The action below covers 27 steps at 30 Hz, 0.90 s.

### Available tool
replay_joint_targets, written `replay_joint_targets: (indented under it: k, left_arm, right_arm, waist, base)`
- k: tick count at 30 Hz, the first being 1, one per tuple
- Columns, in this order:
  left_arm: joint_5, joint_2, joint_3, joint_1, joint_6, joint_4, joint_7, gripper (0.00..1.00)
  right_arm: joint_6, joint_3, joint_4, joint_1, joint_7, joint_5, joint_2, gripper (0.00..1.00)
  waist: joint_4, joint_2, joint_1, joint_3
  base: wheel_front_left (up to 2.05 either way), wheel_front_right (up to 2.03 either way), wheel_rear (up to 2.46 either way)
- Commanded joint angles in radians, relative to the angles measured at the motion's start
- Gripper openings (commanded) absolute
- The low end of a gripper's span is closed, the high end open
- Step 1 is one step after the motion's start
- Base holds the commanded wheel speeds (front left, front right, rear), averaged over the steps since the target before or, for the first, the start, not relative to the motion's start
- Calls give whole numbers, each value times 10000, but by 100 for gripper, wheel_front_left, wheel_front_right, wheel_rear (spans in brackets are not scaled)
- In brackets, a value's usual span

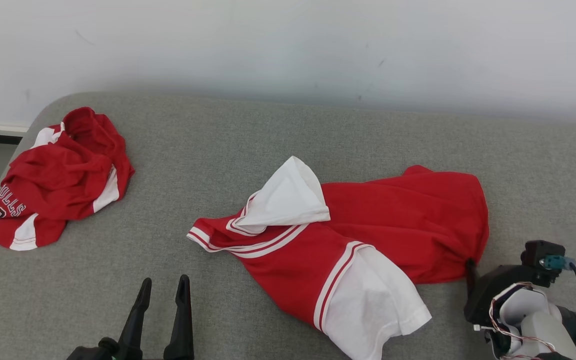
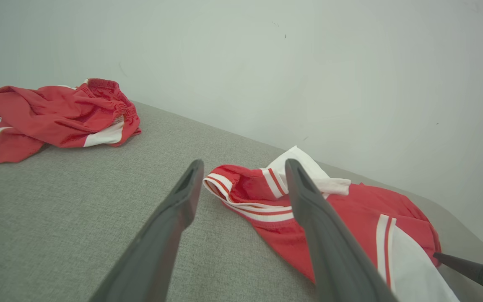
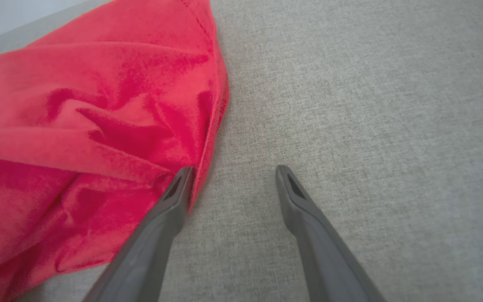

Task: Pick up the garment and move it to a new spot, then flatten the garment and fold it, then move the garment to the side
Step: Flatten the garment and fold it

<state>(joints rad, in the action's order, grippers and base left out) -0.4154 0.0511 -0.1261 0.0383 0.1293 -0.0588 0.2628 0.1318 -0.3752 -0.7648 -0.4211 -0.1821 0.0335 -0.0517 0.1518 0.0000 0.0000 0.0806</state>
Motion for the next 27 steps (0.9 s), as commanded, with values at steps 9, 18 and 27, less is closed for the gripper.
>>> replay_joint_targets:
  k: [9,18,27]
  left_arm:
    - [-2,-11,-8,-96,16,-85,31,100]
    - [-146,-9,352,243,11,-17,31,100]
    - [-377,-8,296,431,-130,118,31,100]
  right_arm:
    - [-23,666,-726,-617,296,1132,26,0]
    - [-21,2594,1909,-566,339,6654,11,0]
    - [-9,1593,8144,613,-1948,7887,14,0]
  waist:
    - [146,0,0,7]
    - [-145,0,0,-399]
    - [-477,0,0,-749]
  base:
    - [0,0,0]
    - [0,0,0]
    - [0,0,0]
